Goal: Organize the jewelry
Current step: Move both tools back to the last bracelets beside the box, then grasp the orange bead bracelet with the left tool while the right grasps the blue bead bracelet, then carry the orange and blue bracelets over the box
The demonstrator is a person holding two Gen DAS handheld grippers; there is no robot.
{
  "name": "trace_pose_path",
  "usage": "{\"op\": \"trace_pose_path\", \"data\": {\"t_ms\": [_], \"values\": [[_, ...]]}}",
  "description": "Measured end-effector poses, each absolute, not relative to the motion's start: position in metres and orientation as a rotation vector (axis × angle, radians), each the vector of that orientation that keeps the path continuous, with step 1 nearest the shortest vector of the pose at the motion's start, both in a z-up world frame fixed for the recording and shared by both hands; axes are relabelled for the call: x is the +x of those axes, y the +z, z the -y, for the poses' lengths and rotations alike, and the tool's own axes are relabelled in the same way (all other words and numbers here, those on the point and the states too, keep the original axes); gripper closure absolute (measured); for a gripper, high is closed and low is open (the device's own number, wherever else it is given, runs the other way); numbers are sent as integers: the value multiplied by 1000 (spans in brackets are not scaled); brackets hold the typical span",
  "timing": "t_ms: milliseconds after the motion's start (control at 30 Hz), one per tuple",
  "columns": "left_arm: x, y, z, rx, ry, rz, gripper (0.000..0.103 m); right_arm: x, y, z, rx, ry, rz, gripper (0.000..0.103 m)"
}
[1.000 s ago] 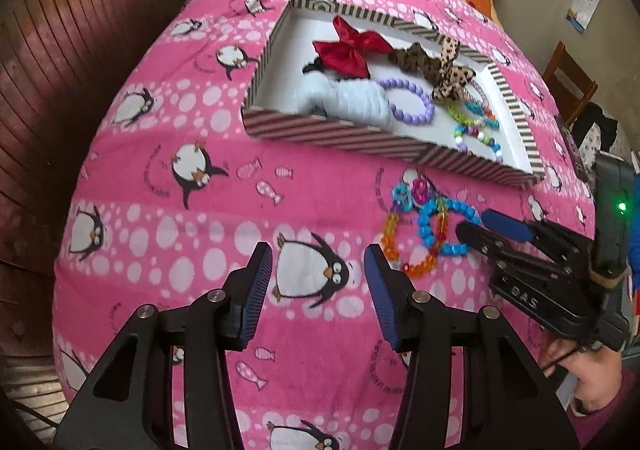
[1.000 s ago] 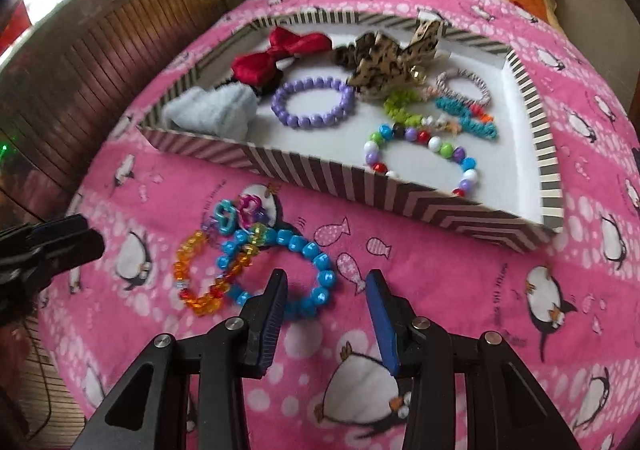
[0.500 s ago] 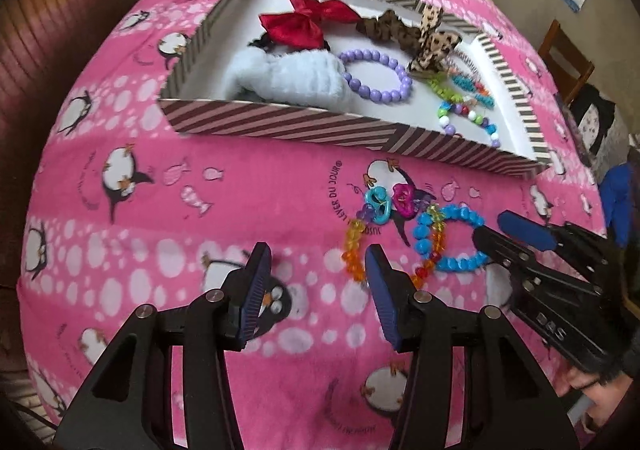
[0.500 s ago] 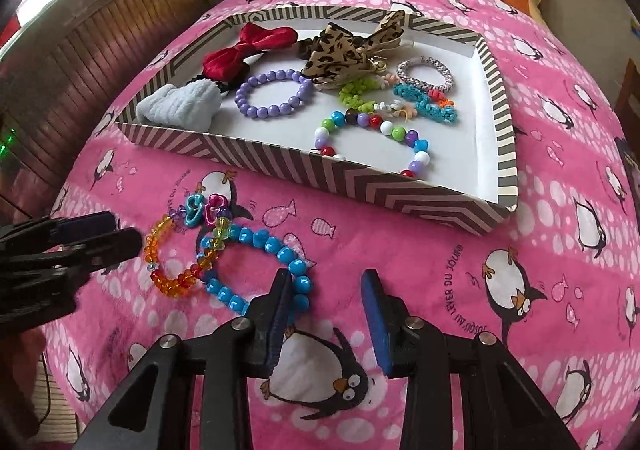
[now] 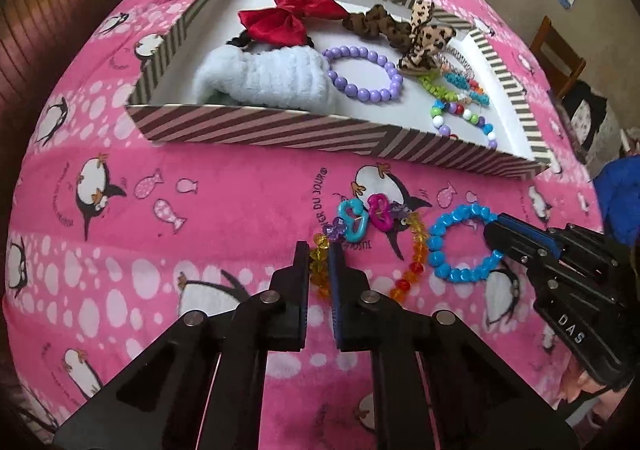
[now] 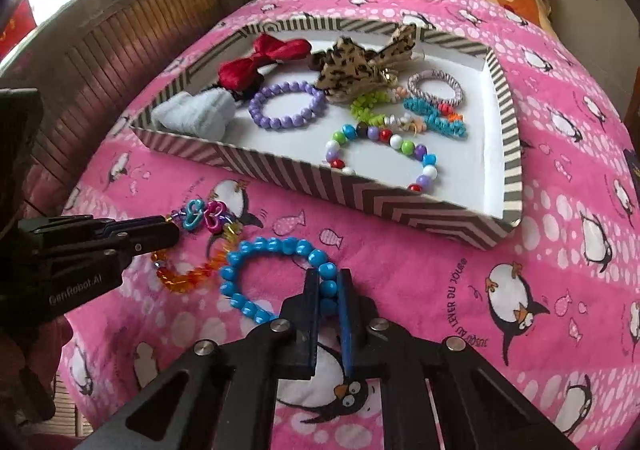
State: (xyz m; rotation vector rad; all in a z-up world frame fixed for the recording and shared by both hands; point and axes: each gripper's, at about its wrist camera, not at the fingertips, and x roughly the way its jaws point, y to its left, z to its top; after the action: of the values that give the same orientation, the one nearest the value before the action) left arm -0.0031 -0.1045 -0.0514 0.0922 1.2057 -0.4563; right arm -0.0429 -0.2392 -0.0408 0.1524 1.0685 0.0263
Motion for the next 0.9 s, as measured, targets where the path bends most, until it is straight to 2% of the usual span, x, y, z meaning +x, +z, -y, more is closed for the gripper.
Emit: {"op": "trace_pose_path", "data": {"t_ms": [467,900], "values": [[-16,19,83,93,-479,-1084,95,-62,40,246,149,15,-901,95],[-21,59,83,146,-487,-991,95,-70,73,257,143,-13,-840,95]]}}
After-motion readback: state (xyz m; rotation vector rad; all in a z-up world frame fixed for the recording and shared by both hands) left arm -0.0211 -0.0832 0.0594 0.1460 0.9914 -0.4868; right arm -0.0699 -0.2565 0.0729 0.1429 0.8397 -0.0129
